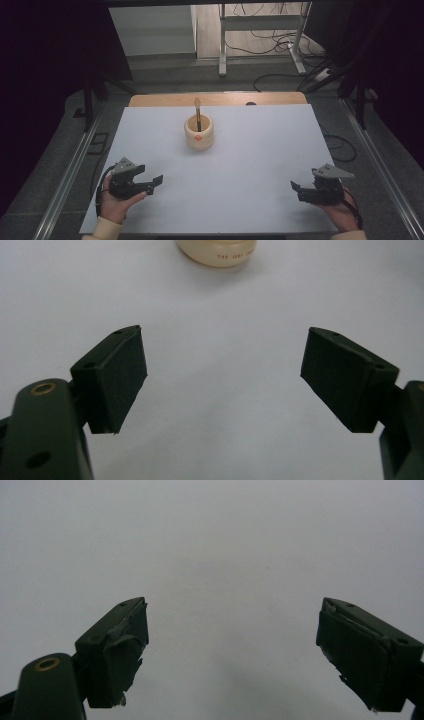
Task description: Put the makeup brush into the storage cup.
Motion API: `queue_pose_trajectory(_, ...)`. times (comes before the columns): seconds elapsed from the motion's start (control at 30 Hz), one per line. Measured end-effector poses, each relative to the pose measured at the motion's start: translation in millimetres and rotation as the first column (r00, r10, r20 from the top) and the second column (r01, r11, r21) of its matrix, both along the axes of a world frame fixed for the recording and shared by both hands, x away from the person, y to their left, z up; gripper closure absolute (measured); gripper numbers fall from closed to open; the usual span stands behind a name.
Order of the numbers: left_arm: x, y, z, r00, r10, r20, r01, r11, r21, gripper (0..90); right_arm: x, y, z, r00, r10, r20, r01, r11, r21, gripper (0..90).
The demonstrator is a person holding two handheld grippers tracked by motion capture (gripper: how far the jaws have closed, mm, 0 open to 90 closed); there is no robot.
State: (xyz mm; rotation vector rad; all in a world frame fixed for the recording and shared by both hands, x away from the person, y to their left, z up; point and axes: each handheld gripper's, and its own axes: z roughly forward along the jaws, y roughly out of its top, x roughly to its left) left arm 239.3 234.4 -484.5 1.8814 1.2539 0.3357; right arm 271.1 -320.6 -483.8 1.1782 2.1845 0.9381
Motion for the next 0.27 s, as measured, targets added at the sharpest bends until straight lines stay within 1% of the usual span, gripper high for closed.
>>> queue_pose_trajectory(0.07,-0.4,2.0,0.0,1.0,0.003,0.003,-0.003,1.0,-0.009,19.2,0.0,-0.6,0.5,1.0,0.001,0.005,-0.002,1.0,0.004,13.7)
queue_pose_trajectory(0.27,-1.8,3.1,-0.2,1.0,0.004,0.004,-0.004,1.0,-0.005,18.8,0.7,0.5,1.3,0.9999,0.009,0.014,-0.009,1.0,0.011,13.6)
